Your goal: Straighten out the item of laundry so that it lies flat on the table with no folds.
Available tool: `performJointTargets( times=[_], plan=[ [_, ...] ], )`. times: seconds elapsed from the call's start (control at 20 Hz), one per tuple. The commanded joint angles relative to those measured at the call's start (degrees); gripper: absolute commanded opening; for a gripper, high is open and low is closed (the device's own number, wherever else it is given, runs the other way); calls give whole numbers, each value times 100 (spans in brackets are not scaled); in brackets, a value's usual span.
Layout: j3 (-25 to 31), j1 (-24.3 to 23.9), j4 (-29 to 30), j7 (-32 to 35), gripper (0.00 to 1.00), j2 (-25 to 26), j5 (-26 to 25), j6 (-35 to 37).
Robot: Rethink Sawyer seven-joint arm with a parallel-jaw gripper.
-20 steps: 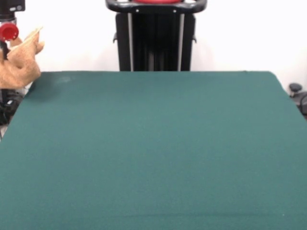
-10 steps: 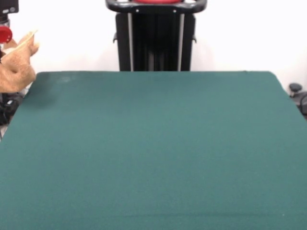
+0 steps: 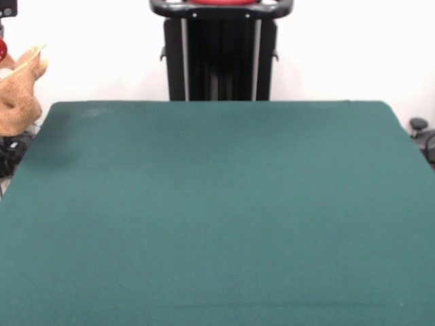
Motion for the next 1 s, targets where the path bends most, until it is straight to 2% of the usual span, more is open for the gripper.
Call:
performJointTargets(
  times=[0.05,0.45,0.65,1.0],
  plan=[
    [-444,887,-242,1959,0,577,716,291],
    [-1155,1707,18,2386,0,982,1464,-98],
    [-1265,1912,133,2333,0,996,1696,57],
    [-1571,2395,167,2636,0,1231,2002,-201]
  ],
)
